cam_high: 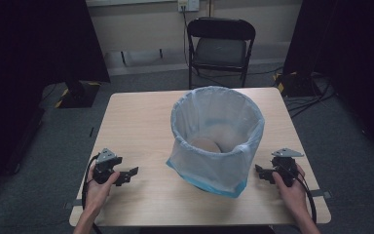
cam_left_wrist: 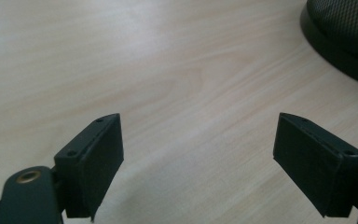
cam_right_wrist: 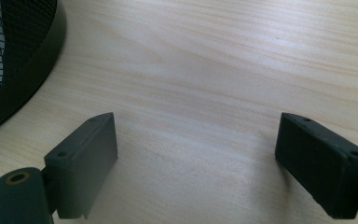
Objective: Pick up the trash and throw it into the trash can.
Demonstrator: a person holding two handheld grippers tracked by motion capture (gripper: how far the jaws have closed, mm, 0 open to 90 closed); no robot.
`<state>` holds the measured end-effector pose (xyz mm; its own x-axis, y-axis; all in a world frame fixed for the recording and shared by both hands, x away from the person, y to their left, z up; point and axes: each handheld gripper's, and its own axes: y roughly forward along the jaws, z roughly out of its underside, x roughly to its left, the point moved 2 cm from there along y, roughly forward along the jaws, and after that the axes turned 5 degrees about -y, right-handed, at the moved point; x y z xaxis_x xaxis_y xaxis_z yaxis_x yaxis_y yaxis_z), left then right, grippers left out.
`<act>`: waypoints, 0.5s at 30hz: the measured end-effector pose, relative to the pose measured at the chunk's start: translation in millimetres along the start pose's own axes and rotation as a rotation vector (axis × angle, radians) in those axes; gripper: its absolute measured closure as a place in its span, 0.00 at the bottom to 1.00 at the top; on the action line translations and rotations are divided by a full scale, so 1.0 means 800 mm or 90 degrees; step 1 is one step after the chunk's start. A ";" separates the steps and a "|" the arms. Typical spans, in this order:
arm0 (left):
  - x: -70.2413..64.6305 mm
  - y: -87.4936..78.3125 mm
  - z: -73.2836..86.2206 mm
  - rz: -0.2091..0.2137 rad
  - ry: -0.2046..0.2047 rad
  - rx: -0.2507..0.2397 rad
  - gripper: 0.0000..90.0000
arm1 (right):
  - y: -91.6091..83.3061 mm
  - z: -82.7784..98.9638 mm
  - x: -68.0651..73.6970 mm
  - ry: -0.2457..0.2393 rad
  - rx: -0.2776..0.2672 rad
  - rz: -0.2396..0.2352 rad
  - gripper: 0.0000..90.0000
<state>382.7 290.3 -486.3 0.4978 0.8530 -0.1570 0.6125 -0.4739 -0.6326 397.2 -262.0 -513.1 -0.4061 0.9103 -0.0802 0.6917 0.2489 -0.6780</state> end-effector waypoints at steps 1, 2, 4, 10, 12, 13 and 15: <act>-0.001 0.002 0.002 -0.004 0.004 0.005 0.18 | 0.000 0.000 0.000 0.000 0.000 0.000 0.14; -0.003 0.005 0.004 -0.002 0.004 0.009 0.18 | 0.000 0.000 0.000 0.000 0.000 0.000 0.14; -0.004 0.009 0.009 -0.007 0.012 0.024 0.18 | 0.000 0.000 0.000 0.000 0.000 0.000 0.14; -0.012 0.024 0.025 -0.031 0.043 0.047 0.16 | 0.000 0.000 0.000 0.000 0.000 0.000 0.14; -0.012 0.025 0.025 -0.034 0.044 0.041 0.16 | 0.000 0.000 0.000 0.000 0.000 0.000 0.14; -0.011 0.026 0.025 -0.033 0.045 0.039 0.16 | 0.000 0.000 0.000 0.000 0.000 0.000 0.14; -0.010 0.027 0.026 -0.033 0.046 0.033 0.13 | 0.000 0.000 0.000 0.000 0.000 0.000 0.14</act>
<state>379.3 277.9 -514.5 0.5103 0.8573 -0.0688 0.6069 -0.4156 -0.6775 397.2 -262.0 -513.1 -0.4061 0.9103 -0.0802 0.6916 0.2488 -0.6781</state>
